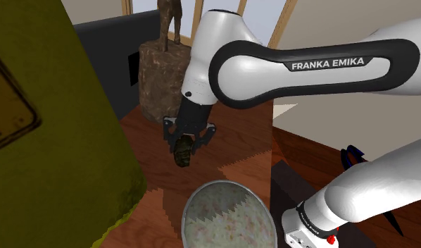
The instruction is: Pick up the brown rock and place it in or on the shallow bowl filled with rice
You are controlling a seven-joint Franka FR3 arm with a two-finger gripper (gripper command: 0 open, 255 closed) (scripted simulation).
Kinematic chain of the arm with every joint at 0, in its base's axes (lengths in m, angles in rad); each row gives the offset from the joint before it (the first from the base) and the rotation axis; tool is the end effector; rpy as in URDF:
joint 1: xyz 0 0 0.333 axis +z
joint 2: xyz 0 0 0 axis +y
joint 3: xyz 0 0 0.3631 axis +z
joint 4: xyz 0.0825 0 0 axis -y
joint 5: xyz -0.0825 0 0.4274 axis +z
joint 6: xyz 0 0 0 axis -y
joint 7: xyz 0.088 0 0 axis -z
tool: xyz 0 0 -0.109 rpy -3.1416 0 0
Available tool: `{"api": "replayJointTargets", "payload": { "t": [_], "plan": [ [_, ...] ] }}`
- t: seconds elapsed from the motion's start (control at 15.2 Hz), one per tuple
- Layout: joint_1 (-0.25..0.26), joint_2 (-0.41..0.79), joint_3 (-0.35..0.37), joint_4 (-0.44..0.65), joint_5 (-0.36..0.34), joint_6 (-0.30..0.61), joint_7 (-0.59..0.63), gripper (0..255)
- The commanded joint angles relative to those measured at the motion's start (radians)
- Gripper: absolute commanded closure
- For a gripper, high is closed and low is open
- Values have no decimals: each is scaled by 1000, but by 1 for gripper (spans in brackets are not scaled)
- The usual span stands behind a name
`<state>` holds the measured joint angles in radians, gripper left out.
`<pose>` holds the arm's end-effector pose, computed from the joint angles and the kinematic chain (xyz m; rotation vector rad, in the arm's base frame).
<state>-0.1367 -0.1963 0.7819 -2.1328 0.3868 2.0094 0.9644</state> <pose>0.4124 0.3613 0.4962 -2.8782 0.7178 0.1998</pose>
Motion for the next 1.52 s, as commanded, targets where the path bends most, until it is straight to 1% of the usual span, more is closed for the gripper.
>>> {"api": "replayJointTargets", "payload": {
  "t": [0.0,0.73,1.45],
  "plan": [
    [-1,-6,-4,21,-1,-26,3,255],
    [-6,-34,-31,145,-4,-174,24,255],
    [-14,-27,-46,295,-21,-316,58,255]
  ]
}}
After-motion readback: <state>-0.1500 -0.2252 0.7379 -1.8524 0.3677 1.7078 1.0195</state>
